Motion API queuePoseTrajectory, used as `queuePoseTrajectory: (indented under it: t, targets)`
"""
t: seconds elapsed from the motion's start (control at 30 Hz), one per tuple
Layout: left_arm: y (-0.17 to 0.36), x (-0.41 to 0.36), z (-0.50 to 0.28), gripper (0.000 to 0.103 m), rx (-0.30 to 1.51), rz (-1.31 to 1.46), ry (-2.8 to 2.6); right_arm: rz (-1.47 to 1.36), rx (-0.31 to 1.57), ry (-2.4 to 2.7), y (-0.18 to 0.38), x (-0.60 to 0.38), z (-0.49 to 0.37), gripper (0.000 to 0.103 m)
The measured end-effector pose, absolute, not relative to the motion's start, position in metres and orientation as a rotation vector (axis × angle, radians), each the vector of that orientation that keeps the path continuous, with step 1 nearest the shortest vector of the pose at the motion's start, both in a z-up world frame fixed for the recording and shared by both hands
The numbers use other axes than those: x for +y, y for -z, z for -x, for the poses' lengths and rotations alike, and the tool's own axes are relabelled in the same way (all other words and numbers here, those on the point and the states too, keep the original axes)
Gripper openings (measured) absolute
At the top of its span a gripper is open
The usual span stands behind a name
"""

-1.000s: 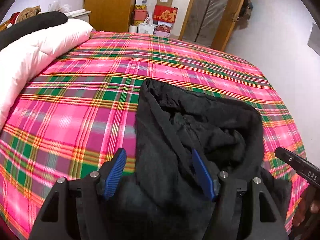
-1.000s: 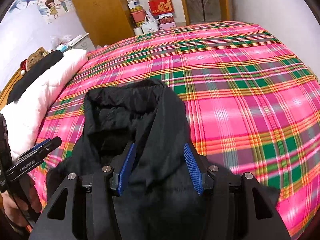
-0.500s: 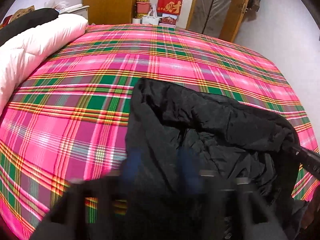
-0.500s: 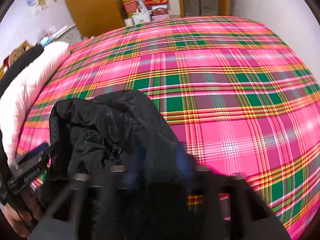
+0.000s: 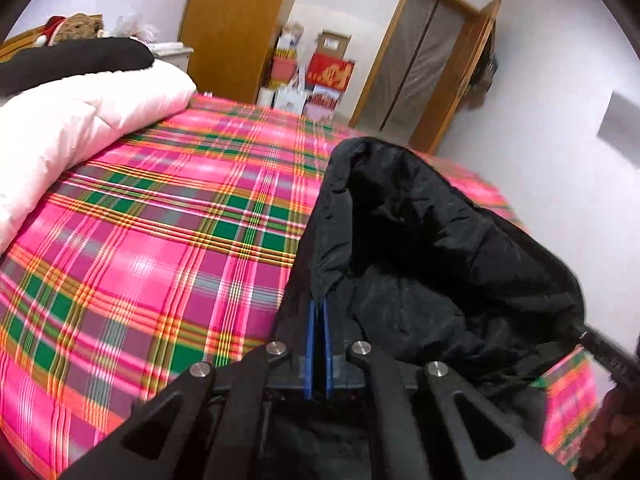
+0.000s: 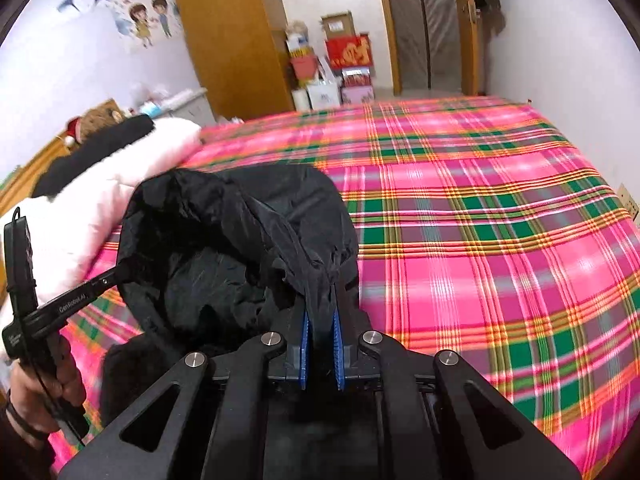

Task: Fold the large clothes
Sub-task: 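Lift the hem with both tools and fold it toward the hood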

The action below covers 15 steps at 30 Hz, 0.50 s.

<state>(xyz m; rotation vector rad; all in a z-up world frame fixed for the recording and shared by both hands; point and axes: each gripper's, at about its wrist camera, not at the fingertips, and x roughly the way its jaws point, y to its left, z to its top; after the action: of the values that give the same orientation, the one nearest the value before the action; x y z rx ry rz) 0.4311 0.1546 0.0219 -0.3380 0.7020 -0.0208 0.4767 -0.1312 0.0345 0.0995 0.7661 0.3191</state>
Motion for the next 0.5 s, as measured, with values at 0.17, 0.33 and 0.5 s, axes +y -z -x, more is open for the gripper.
queuePoseTrajectory:
  t: [0.17,0.33,0.5]
  targets:
    - [-0.033,0.149,-0.342,0.004,0.665,0.356,0.036,-0.131,0.763,-0.324,-0.03,-0.143,-0.4,0.009]
    - [0.007,0.156,-0.276,0.005,0.781,0.465,0.003,-0.189,0.892,-0.294,0.016,-0.159,-0.357,0.009]
    - [0.038,0.164,-0.229,0.005,0.865,0.493,-0.056,-0.244,1.014,-0.282,0.053,-0.176,-0.332,0.009]
